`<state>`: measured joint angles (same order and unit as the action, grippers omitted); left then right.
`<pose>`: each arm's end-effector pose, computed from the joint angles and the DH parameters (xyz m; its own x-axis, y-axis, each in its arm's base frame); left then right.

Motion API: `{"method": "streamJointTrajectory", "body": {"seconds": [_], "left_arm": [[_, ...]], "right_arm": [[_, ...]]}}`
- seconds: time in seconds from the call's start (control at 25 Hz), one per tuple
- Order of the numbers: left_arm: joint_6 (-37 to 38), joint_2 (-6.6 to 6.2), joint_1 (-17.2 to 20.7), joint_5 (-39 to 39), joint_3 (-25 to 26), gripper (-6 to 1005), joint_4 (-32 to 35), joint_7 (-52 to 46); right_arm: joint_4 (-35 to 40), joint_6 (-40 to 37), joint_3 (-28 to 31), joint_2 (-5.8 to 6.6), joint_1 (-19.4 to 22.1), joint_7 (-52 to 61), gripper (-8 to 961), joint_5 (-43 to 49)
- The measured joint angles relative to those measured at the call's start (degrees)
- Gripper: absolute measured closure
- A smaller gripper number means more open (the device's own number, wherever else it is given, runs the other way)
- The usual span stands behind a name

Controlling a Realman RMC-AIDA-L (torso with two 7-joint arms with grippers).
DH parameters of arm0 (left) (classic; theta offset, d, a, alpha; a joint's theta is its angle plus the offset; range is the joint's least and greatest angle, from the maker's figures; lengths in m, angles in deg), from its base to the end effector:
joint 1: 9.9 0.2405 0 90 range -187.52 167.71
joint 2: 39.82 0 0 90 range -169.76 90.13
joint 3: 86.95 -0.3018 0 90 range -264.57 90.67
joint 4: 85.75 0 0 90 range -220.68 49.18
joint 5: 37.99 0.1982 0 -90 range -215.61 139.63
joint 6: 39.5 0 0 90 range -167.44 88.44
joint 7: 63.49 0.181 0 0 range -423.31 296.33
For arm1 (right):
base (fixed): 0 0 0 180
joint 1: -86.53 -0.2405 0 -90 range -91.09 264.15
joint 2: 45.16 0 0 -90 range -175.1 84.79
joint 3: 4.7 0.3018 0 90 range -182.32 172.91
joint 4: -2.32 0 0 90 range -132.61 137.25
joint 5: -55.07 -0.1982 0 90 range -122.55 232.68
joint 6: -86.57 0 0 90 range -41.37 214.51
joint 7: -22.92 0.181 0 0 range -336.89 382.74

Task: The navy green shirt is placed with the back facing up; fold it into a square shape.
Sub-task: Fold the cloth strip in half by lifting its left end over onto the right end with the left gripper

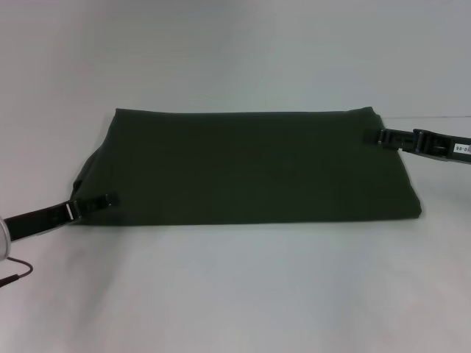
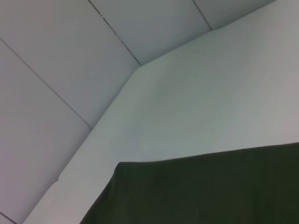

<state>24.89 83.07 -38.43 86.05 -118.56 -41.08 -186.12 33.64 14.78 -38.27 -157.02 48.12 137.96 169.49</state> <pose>-0.3464 0.3966 -0.0320 0.2121 0.7098 0.6717 0.9772 -0.1616 -0.1377 0.2911 0.4479 0.0084 0.3518 -0.6691 -0.6547 -0.9081 -0.4137 -0.0651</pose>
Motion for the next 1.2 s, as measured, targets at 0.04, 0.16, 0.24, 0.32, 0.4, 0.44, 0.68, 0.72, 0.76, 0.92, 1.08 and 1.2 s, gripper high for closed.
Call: {"method": "streamJointTrajectory", "body": {"seconds": [0.04,0.16,0.24,0.32,0.4,0.44,0.68,0.72,0.76,0.92,1.08,1.2], "left_arm": [[-0.2,-0.02,0.0,0.1,0.0,167,0.0,-0.1],[-0.6,-0.08,0.0,0.2,0.1,166,-0.1,-0.1],[-1.1,-0.10,0.0,0.2,0.1,167,-0.3,-0.1],[-2.4,-0.01,-0.1,0.2,0.1,168,-0.4,-0.2],[-3.3,0.10,-0.1,-0.1,0.1,168,-0.7,-0.2],[-3.6,0.12,-0.1,-0.4,0.1,168,-1.0,-0.1],[-2.8,-0.02,-0.3,-0.7,0.1,167,-1.0,-0.1],[-2.2,-0.07,-0.3,-0.6,0.3,166,-0.8,-0.3],[-1.1,-0.19,-0.3,-0.3,0.6,166,-0.6,-0.7],[1.5,-0.88,-0.9,1.7,1.9,168,-0.4,-3.6],[2.0,-1.42,-1.7,3.6,2.9,167,-1.2,-8.2],[1.7,-1.65,-2.1,4.2,2.9,167,-2.2,-11.3]], "right_arm": [[0.0,0.0,0.0,-0.01,0.0,0.0,177,0.0],[0.0,0.3,0.0,-0.01,0.1,0.0,177,0.0],[0.0,0.6,0.0,-0.01,0.2,0.0,177,0.0],[0.0,1.0,0.0,-0.01,0.3,0.0,177,0.0],[-0.1,1.4,0.0,-0.01,0.3,0.0,177,0.0],[-0.1,1.6,0.0,-0.01,0.3,0.0,177,0.1],[-0.1,2.3,-0.3,-0.01,0.4,0.0,178,0.1],[-0.1,2.4,-0.3,-0.01,0.4,0.0,178,0.1],[-0.1,2.4,-0.3,-0.01,0.4,0.0,178,0.1],[-0.1,2.5,-0.4,0.03,0.4,0.2,178,0.1],[-0.1,2.5,-0.4,0.07,0.5,0.4,178,0.1],[-0.1,2.5,-0.4,0.08,0.5,0.5,178,0.1]]}}
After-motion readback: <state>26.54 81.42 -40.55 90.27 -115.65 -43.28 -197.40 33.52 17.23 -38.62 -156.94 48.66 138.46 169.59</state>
